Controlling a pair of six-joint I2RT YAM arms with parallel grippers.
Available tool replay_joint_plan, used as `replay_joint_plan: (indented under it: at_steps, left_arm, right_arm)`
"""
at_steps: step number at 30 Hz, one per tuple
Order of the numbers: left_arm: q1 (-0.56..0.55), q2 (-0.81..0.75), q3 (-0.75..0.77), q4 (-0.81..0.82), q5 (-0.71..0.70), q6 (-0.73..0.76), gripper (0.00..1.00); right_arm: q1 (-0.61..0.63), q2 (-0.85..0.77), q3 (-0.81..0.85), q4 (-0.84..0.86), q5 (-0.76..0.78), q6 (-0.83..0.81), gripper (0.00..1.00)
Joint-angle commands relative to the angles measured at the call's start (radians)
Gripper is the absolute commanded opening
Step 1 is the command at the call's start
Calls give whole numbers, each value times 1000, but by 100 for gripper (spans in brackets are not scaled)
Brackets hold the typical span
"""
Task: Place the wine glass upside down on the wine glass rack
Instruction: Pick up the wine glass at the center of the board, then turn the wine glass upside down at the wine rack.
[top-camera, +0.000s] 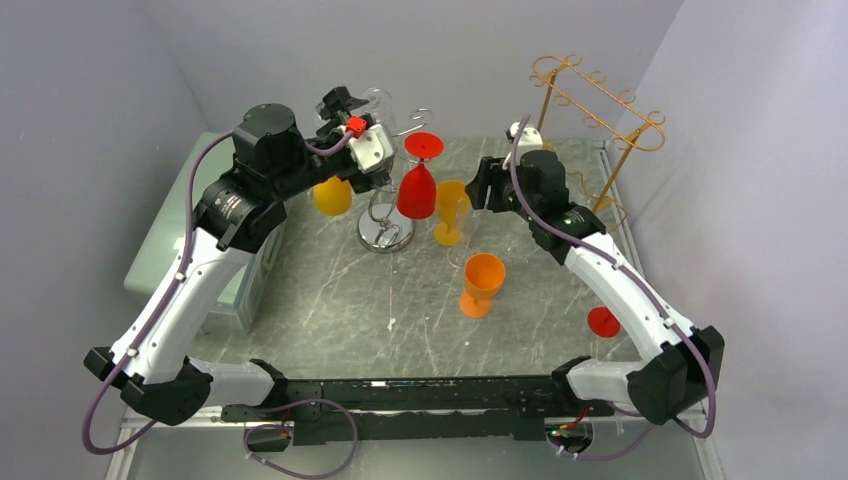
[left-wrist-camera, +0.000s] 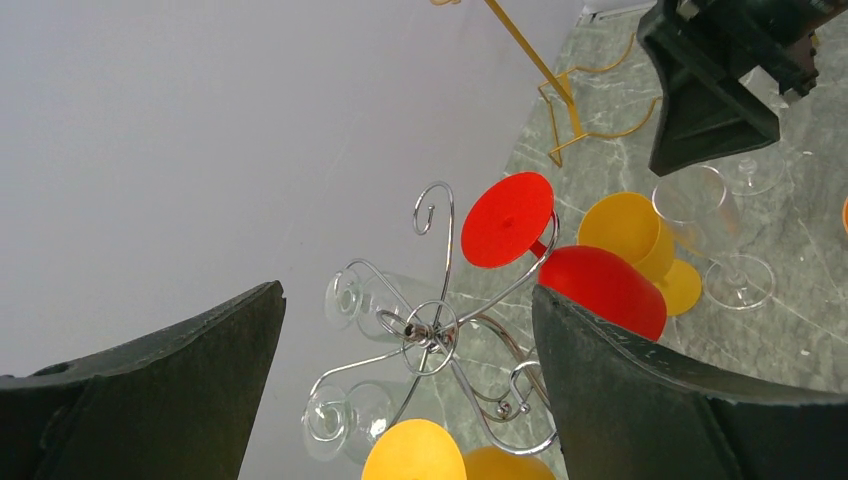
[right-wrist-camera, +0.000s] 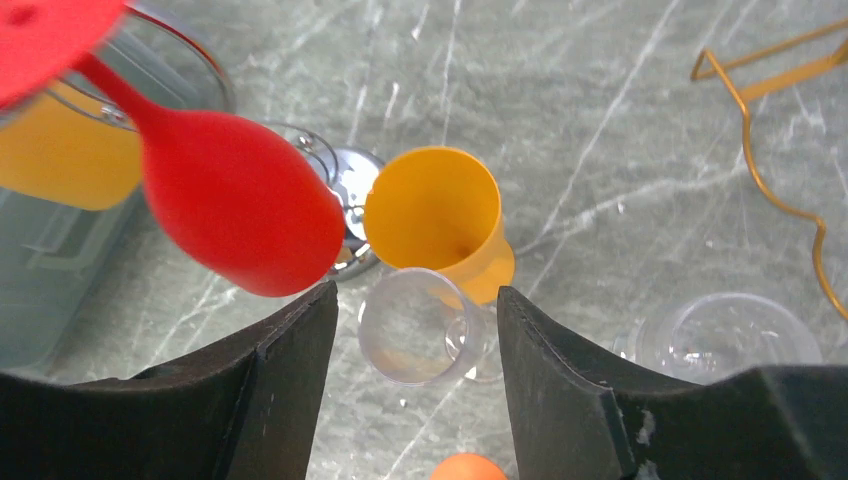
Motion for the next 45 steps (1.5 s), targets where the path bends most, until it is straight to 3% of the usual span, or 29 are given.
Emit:
replay_joint_plan:
  at_steps: [1, 16, 19, 23, 25, 31, 41, 45]
  left_arm:
    - [-3, -30, 27, -1, -11, -33, 99]
    - [-4, -51, 10, -25, -4, -33, 99]
    - [-3, -58, 9, -36, 2, -23, 99]
    - [-2, -64, 10, -43, 1, -39, 99]
    - [-4, -65, 10, -41, 2, -56, 99]
    - [-3, -70, 22, -52, 21, -144, 99]
    - [-3, -61, 51, -115, 107, -318, 99]
    - [-3, -53, 50, -123, 139, -345, 99]
  right_arm:
    - [-10, 47, 69, -126, 30, 16, 60]
    - [-17, 212, 151, -222, 29, 24, 45]
    - [-17, 236, 174, -254, 60, 21, 35]
    - [-17, 207, 198, -281, 106, 17, 8]
    - [-17, 175, 216, -297, 134, 12, 0]
    - [-18, 73, 318, -390, 158, -8, 0]
    - [-19, -15, 694, -644, 156, -66, 0]
    - [-18, -63, 770, -635, 119, -66, 0]
